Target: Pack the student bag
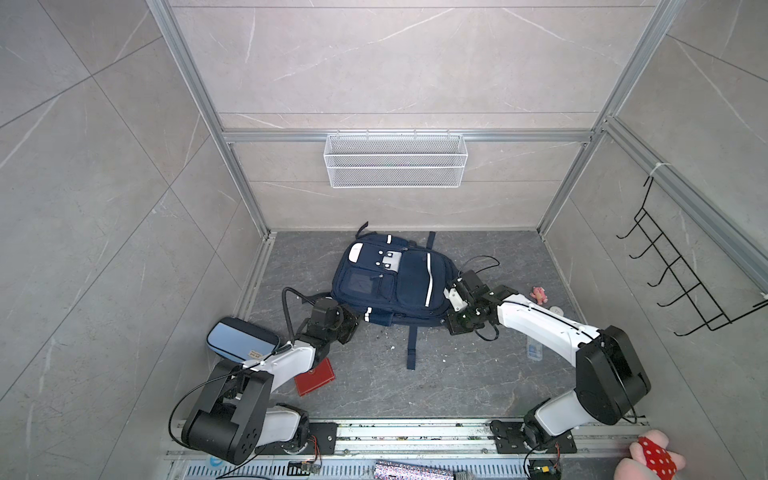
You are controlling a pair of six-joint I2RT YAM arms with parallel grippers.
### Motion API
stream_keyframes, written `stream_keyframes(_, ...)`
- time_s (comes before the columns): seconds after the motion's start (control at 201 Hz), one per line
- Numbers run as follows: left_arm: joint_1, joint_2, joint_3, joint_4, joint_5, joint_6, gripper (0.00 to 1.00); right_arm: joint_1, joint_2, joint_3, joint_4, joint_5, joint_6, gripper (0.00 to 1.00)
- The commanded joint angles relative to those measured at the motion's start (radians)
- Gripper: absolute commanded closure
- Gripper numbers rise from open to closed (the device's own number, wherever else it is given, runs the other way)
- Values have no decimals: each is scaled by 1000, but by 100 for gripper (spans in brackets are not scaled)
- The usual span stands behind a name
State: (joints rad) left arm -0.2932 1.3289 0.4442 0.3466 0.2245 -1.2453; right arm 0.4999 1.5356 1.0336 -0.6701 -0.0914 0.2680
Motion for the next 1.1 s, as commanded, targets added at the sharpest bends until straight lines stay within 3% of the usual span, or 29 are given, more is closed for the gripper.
stream_keyframes(0.0,124,36,48,24,-80,97,100,-28,-35,-1,-112,122,10,100)
stream_keyframes(0.189,148,192,254,-40,16,192,100,6,-16,26,-113,120,-22,100)
stream_keyframes(0.304,132,252,311,-39,46,193,100,58,-3,58,-67,29,-50,100)
stream_keyframes(0.428,131,239,294,-46,57,193,100,120,7,93,10,-54,-45,60)
stream_keyframes(0.602,122,160,272,-142,74,234,29,127,90,145,42,-39,9,42)
stream_keyframes(0.692,103,93,266,-241,52,274,10,126,154,211,15,12,26,40)
stream_keyframes(0.782,75,18,250,-321,20,294,3,124,220,285,1,46,31,37)
stream_keyframes(1.095,-41,-181,143,-366,-38,235,6,124,441,510,-79,138,45,38)
